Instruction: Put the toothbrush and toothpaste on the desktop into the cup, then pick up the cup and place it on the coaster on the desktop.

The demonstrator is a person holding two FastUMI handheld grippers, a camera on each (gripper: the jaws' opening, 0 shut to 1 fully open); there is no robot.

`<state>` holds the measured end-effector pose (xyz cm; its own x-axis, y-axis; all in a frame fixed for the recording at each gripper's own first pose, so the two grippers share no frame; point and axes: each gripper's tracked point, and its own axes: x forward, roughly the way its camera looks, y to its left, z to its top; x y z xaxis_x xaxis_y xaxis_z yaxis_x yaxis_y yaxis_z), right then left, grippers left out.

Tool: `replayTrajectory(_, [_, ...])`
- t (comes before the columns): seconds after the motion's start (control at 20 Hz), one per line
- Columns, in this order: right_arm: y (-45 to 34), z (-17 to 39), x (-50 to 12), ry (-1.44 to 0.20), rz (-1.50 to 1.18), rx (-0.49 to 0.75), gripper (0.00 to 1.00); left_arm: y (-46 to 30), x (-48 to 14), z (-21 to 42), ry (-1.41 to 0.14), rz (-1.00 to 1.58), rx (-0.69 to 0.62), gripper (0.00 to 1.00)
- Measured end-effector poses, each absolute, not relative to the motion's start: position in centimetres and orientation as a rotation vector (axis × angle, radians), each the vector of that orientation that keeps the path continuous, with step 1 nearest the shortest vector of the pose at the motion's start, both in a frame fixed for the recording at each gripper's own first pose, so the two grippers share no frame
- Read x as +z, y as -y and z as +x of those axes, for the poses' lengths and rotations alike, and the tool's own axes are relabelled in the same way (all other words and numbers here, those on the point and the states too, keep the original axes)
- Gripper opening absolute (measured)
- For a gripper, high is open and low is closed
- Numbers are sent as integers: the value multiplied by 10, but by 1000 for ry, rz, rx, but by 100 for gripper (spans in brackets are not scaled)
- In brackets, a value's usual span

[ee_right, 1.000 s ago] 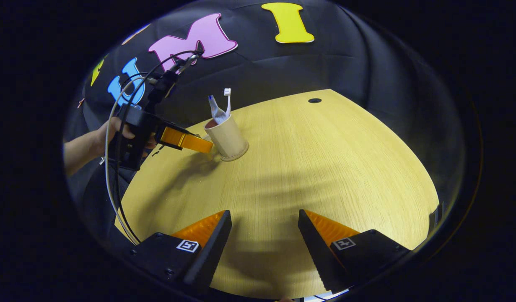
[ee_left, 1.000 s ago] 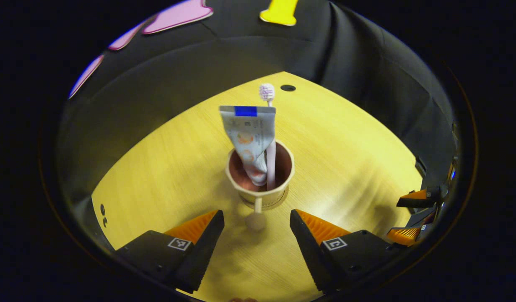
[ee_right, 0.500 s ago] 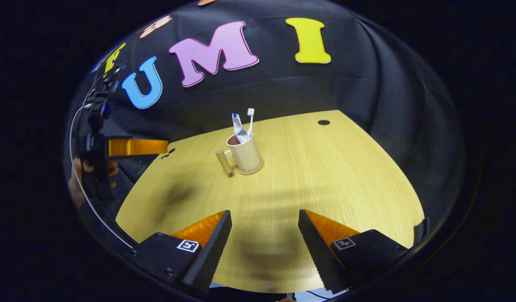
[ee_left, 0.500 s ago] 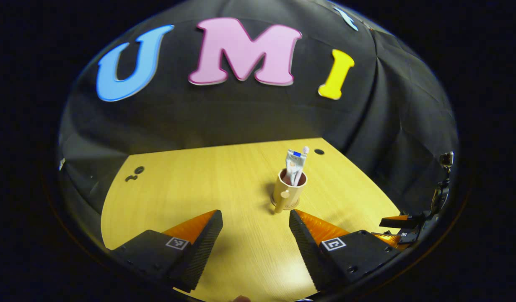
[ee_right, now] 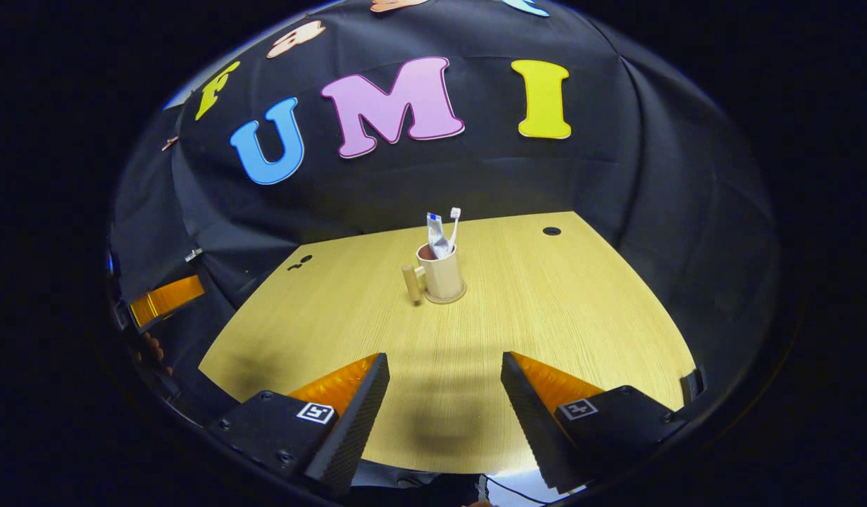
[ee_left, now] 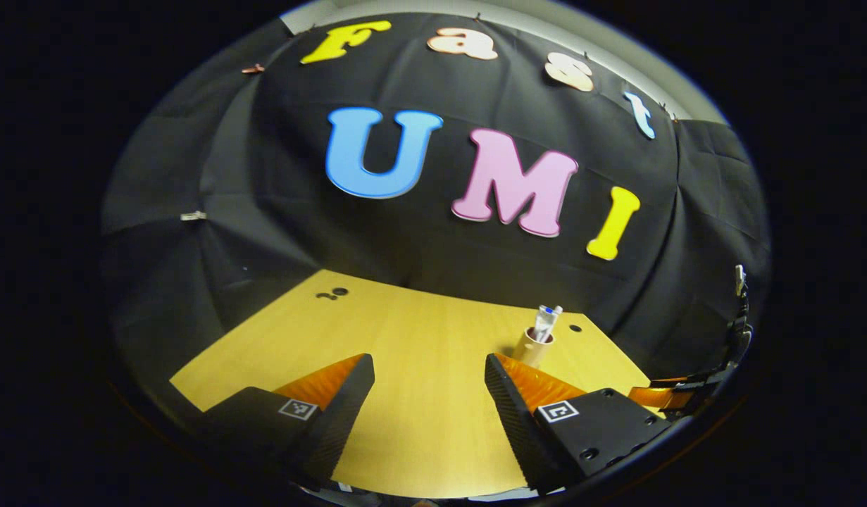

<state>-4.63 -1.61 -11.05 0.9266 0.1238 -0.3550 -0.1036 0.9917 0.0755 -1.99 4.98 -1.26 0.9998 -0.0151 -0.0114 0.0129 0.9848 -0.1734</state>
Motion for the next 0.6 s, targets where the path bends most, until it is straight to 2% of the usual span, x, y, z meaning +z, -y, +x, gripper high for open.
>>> replayTrajectory(0.2, [0, -78, -101, -310, 107, 94, 98, -80, -27, -60, 7, -196, 55, 98])
replayTrajectory(0.6, [8, -97, -92, -248, 106, 5, 98, -54, -53, -83, -43, -192, -75, 98])
